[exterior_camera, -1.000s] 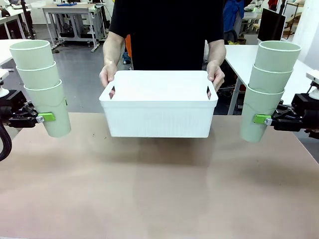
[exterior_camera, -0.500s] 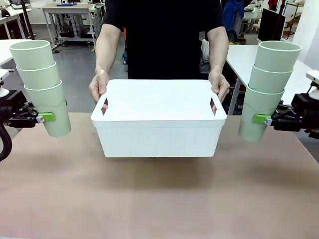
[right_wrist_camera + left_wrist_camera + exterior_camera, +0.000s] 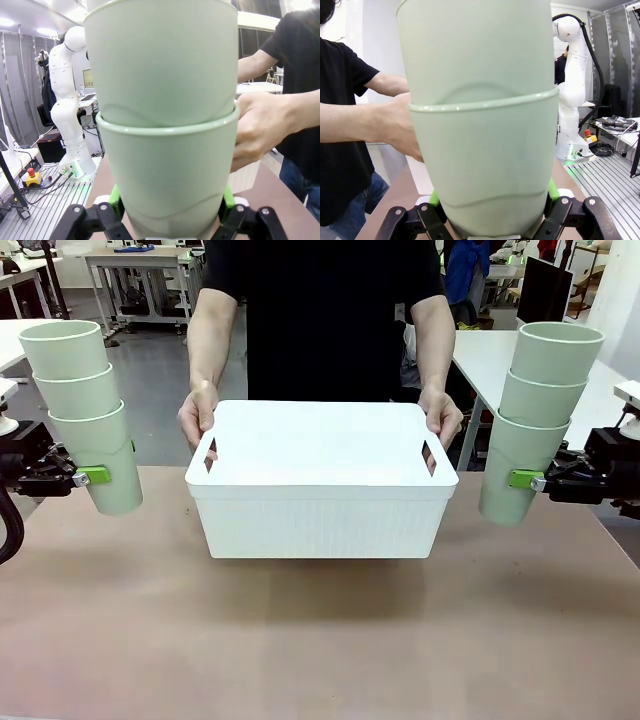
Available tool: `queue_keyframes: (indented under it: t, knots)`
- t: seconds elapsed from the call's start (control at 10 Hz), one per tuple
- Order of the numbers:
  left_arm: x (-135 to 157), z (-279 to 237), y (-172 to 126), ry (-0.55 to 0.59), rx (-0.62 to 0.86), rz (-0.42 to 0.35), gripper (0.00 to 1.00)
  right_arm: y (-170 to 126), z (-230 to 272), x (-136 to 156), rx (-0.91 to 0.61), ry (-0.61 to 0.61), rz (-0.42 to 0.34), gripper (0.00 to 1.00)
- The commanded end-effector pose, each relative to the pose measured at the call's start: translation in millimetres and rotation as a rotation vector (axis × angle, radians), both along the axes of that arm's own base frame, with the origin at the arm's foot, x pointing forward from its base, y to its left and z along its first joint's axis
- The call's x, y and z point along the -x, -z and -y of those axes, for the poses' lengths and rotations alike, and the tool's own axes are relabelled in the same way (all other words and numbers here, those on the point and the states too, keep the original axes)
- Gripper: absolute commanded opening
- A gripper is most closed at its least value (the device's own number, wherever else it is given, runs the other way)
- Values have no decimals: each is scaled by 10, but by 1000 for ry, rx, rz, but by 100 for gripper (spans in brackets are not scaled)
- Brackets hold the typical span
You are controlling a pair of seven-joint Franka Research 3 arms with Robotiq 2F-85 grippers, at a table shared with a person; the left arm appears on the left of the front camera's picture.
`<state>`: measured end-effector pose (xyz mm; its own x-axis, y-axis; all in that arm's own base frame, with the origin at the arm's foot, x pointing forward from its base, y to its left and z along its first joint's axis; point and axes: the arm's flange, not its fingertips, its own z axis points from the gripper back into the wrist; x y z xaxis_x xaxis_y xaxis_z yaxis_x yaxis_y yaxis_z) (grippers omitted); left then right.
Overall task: Stack the cups and store them in the basket.
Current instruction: Place the stack of Reusable plastic cups into the Pantry Basket.
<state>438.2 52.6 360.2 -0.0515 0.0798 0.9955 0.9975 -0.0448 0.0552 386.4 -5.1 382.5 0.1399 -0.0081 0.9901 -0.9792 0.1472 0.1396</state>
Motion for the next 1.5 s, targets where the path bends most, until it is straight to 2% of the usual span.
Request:
queue_keyframes:
  t: [0.0, 1.4]
  knots:
    - [9, 17, -59, 1, 4, 5, 85, -41, -17, -8, 3, 1, 9, 86]
    - [9, 17, -59, 1, 4, 5, 85, -41, -17, -8, 3, 1, 9, 86]
